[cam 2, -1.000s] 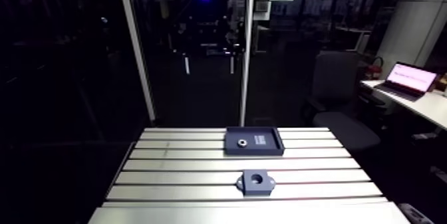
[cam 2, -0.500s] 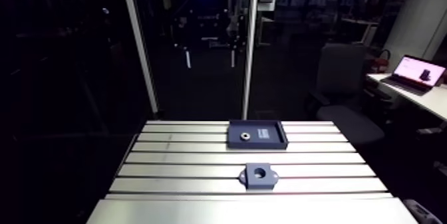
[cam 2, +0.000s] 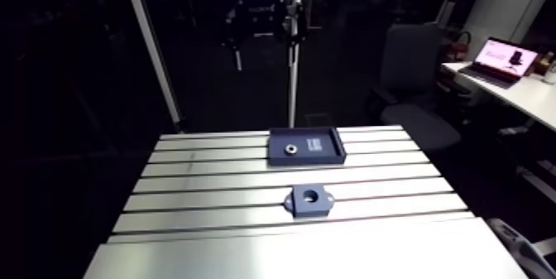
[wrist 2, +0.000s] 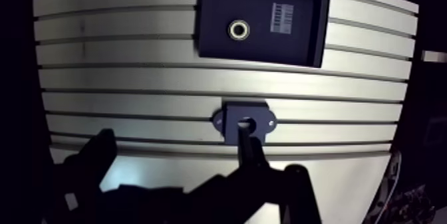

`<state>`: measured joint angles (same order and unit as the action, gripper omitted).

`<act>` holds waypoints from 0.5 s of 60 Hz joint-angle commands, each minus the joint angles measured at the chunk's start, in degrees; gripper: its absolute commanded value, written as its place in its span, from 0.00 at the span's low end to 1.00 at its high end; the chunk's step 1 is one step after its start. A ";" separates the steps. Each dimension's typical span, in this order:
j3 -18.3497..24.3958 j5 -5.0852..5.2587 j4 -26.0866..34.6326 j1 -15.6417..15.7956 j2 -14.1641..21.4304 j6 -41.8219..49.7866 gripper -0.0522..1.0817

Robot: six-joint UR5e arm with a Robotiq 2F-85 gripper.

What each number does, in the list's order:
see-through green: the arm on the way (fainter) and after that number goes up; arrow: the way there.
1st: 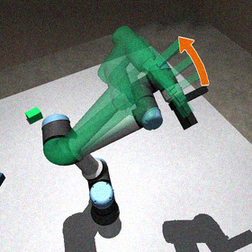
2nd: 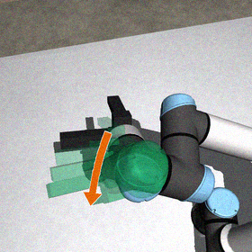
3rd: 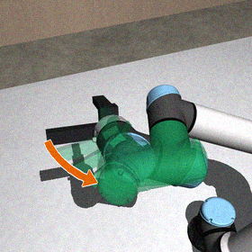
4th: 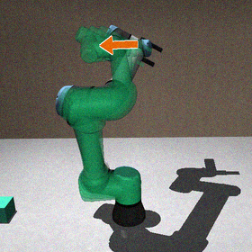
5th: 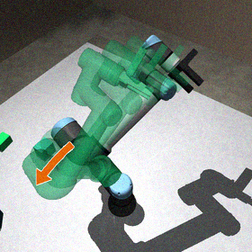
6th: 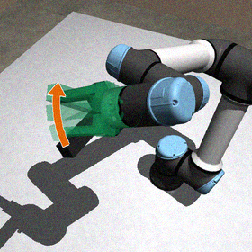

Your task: Pick up the bearing and press it into the housing until flush.

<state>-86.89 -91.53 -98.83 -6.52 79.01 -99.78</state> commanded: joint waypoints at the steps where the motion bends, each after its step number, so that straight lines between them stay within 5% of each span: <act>1: -2.36 0.43 -5.74 -5.28 -4.03 -4.67 0.05; 9: -4.33 0.60 -12.34 -6.79 -5.70 -7.57 0.05; 30: -5.51 0.51 -16.38 -7.90 -10.69 -8.65 0.05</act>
<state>-90.49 -91.08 -109.31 -12.42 73.35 -106.13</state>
